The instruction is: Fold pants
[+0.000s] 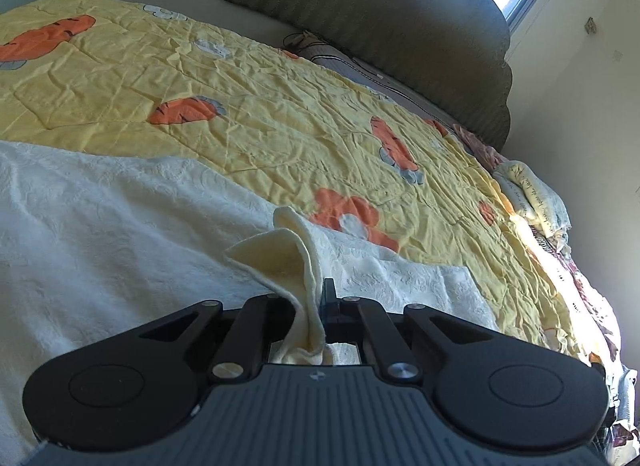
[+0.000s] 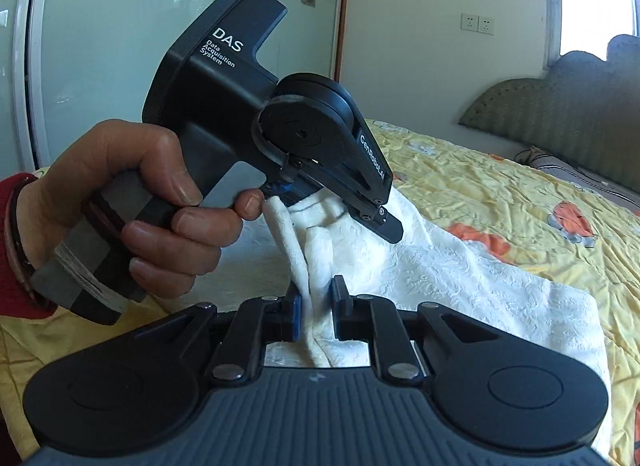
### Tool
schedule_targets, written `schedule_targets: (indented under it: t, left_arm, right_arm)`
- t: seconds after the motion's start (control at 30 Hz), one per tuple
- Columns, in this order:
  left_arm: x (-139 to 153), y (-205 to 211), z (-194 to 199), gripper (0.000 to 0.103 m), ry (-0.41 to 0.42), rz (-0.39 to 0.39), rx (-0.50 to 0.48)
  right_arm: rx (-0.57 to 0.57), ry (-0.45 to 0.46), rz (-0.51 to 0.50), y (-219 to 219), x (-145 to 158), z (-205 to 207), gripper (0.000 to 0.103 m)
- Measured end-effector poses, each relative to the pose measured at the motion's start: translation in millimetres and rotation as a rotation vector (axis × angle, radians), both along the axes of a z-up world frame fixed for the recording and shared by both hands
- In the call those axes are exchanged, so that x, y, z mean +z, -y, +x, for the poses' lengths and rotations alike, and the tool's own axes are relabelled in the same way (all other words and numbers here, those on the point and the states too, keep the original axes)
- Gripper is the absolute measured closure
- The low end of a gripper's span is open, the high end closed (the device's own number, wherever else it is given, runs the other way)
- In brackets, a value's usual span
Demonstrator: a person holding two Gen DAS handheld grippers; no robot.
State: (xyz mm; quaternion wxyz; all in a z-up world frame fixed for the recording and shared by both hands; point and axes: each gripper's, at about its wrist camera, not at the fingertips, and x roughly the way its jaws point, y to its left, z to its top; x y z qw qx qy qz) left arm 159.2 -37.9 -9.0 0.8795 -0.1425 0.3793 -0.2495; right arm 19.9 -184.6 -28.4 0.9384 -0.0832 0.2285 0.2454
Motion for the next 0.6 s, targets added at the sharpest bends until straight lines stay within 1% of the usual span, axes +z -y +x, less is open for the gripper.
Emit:
schedule_targets:
  t: [0.07, 0.1, 0.13, 0.17, 0.23, 0.27, 0.3, 0.33, 0.37, 0.4, 0.43, 0.47, 0.5, 0.57, 0.6]
  left_arm:
    - [0, 2, 0, 0.097, 0.018, 0.028, -0.018]
    - [1, 3, 2, 0.083, 0.015, 0.046, -0.023]
    - [1, 2, 4, 0.071, 0.008, 0.060, -0.017]
    - [1, 2, 8, 0.066, -0.002, 0.054, -0.010]
    - [3, -5, 14, 0.060, 0.006, 0.049, 0.030]
    - [4, -9, 19, 0.053, 0.015, 0.050, 0.049]
    - [5, -13, 24, 0.050, 0.011, 0.051, 0.067]
    - [6, -18, 26, 0.051, 0.014, 0.052, 0.101]
    - [8, -23, 27, 0.051, 0.026, 0.070, 0.142]
    - [11, -27, 27, 0.051, 0.047, 0.096, 0.190]
    - [15, -31, 24, 0.051, 0.083, 0.117, 0.229]
    - [18, -33, 21, 0.050, 0.112, 0.131, 0.250]
    - [22, -36, 18, 0.050, 0.134, 0.148, 0.269]
    - [28, -41, 13, 0.048, 0.127, 0.160, 0.282]
    - [30, -43, 11, 0.047, 0.114, 0.154, 0.266]
  right_arm:
    - [0.006, -0.009, -0.002, -4, -2, 1, 0.088]
    - [0.006, -0.027, -0.008, -6, -5, 3, 0.085]
    - [0.005, -0.048, -0.009, -5, -6, 8, 0.077]
    - [-0.002, -0.060, -0.005, -5, -7, 8, 0.071]
    - [-0.011, -0.063, 0.008, -2, -5, 6, 0.044]
    - [0.009, -0.061, 0.021, -1, -2, 2, 0.042]
    - [0.038, -0.059, 0.040, 2, 1, -2, 0.043]
    - [0.070, -0.048, 0.069, 4, 6, -9, 0.043]
    - [0.091, -0.030, 0.095, 6, 11, -14, 0.043]
    - [0.094, 0.006, 0.120, 10, 18, -21, 0.044]
    - [0.075, 0.037, 0.119, 11, 23, -25, 0.044]
    - [0.044, 0.066, 0.088, 10, 26, -24, 0.044]
    - [0.014, 0.093, 0.030, 6, 26, -24, 0.044]
    - [-0.004, 0.111, -0.109, -7, 21, -19, 0.045]
    - [0.006, 0.106, -0.142, -12, 17, -18, 0.045]
